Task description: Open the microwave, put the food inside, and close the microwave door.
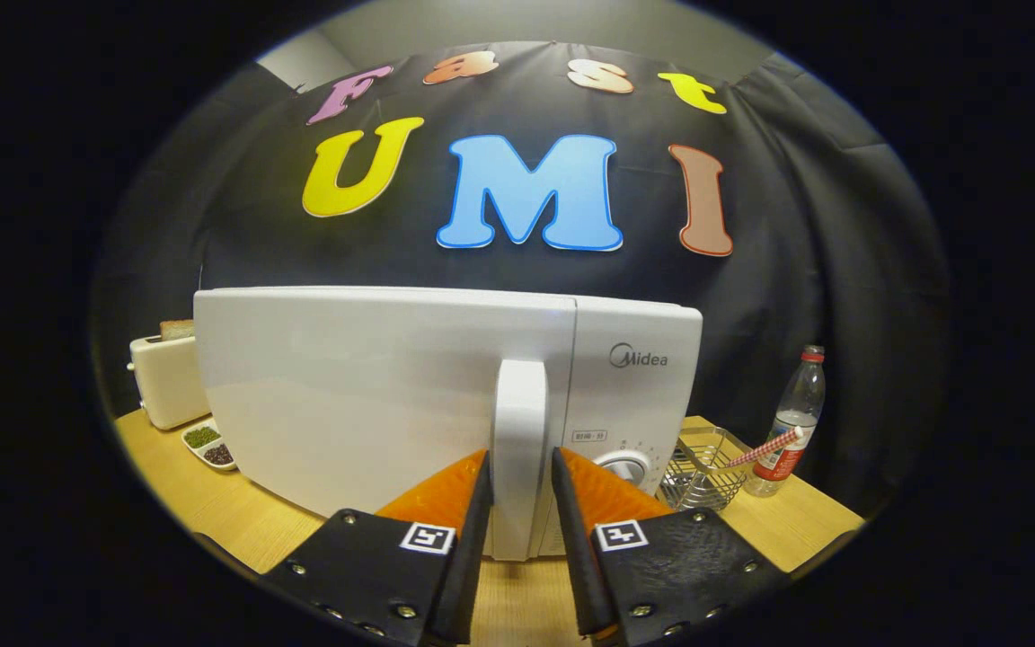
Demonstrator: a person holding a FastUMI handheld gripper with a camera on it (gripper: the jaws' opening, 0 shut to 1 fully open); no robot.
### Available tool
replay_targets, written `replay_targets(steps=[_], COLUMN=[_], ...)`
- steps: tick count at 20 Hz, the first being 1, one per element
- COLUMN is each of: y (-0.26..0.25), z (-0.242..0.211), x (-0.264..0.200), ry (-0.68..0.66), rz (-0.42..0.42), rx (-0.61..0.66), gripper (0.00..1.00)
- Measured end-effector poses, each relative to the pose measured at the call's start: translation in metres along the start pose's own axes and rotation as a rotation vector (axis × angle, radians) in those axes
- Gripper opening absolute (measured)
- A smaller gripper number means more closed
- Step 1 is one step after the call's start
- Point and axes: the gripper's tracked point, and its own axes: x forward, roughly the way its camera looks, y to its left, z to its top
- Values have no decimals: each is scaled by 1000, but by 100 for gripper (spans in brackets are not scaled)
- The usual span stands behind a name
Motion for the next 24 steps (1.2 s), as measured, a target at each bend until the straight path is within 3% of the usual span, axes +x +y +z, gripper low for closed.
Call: replay_targets(steps=[1, 6, 7, 11, 14, 24], y=[0, 2, 3, 3, 3, 4], z=[-3, -8, -6, -7, -7, -7], x=[2, 3, -2, -1, -4, -18], ry=[13, 60, 61, 52, 71, 48], rz=[-15, -31, -31, 4, 44, 45], rx=[-1, 72, 66, 56, 122, 119], gripper=[36, 23, 15, 15, 16, 11])
